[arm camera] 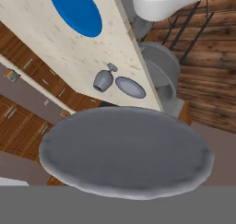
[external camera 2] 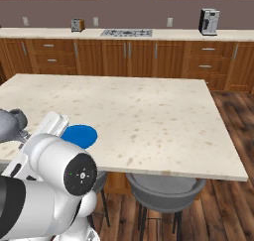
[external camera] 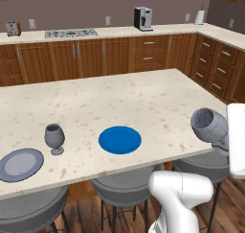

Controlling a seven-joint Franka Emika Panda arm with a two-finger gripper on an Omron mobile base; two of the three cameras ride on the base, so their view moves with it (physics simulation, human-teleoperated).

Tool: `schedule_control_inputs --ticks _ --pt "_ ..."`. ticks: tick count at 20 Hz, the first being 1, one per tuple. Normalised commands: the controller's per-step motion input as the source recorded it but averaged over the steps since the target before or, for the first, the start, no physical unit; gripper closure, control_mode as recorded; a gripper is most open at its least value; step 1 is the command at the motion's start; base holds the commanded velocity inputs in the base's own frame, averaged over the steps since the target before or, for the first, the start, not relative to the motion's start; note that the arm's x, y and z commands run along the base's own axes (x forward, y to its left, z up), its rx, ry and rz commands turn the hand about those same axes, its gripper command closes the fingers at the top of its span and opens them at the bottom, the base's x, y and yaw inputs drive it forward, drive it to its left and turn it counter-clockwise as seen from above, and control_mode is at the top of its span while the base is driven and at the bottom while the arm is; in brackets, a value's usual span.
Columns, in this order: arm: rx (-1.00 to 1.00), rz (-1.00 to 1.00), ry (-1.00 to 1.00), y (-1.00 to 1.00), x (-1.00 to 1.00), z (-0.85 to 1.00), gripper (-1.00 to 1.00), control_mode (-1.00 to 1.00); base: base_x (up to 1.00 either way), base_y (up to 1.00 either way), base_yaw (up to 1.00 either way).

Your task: Retrieve the wine glasses from the counter and place one next to each plate.

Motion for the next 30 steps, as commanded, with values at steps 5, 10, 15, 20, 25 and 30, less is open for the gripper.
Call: schedule_control_inputs --ticks 5,10,15,20,25,30 --pt "0.12 0.07 0.03 -0.24 0.31 0.00 1.00 -1.00 0.33 -0.11 -0.01" --pt "0.72 0.44 -0.08 -0.47 0.67 0.06 1.00 -1.00 0.00 0.00 0.00" --pt "0.75 0.44 -0.16 0.00 0.77 0.02 1.00 -1.00 0.00 0.00 0.00" --pt "0.45 0.42 -0.06 0.53 0.62 -0.06 1.00 -1.00 0.00 0.00 0.00" --pt "-0.49 0.13 0.16 0.01 0.03 0.00 1.00 -1.00 0.00 0.00 0.00" --pt "-0.37 0.12 0.24 -0.19 0.07 -0.01 1.00 -1.00 0.00 0.00 0.00"
